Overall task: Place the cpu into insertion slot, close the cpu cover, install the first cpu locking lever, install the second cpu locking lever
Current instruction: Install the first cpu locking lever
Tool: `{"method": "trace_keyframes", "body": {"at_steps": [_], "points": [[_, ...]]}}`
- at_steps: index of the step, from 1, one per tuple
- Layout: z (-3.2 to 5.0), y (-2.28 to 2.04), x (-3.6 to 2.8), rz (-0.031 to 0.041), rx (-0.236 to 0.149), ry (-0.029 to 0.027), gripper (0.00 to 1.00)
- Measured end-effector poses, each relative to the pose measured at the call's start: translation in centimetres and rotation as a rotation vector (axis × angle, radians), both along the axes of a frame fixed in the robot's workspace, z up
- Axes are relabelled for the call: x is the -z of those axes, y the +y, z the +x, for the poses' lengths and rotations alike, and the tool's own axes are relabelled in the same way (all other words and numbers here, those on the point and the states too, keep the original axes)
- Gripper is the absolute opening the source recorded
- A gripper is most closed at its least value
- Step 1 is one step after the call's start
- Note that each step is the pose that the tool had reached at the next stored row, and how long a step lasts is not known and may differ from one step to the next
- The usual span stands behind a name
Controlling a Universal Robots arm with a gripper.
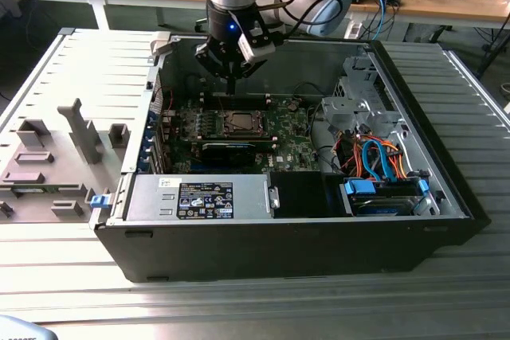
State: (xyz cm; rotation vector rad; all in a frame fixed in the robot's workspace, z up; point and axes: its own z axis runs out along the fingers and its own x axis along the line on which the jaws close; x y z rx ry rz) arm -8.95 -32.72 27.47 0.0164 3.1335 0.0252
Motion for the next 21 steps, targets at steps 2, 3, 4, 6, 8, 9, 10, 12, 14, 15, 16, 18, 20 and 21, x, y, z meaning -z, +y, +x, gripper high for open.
{"method": "trace_keyframes", "body": {"at_steps": [2,3,4,6,8,9,10,12,14,15,16,18,20,21], "points": [[-0.15,0.0,0.0,0.0,0.0,0.0,0.11],[-0.23,0.0,0.0,0.0,0.0,0.0,0.11],[-0.29,0.0,0.0,0.0,0.0,0.0,0.11],[-0.42,0.0,0.0,0.0,0.0,0.0,0.11],[-0.57,0.0,0.0,0.0,0.0,0.0,0.11],[-0.71,0.0,0.0,0.0,0.0,0.0,0.11],[-0.81,0.0,0.0,0.0,0.0,0.0,0.11],[-0.92,0.0,0.0,-0.0001,0.0,0.0,0.11],[-1.03,0.0,0.0,0.0,0.0,0.0,0.11],[-1.1,0.0,0.0,0.0,0.0,0.0,0.11],[-1.22,0.0,0.0,0.0,0.0,0.0,0.11],[-1.35,0.0,0.0,0.0,0.0,0.0,0.11],[-1.56,0.0,0.0,0.0,0.0,0.0,0.11],[-1.68,0.0,0.0,0.0,0.0,0.0,0.11]]}}
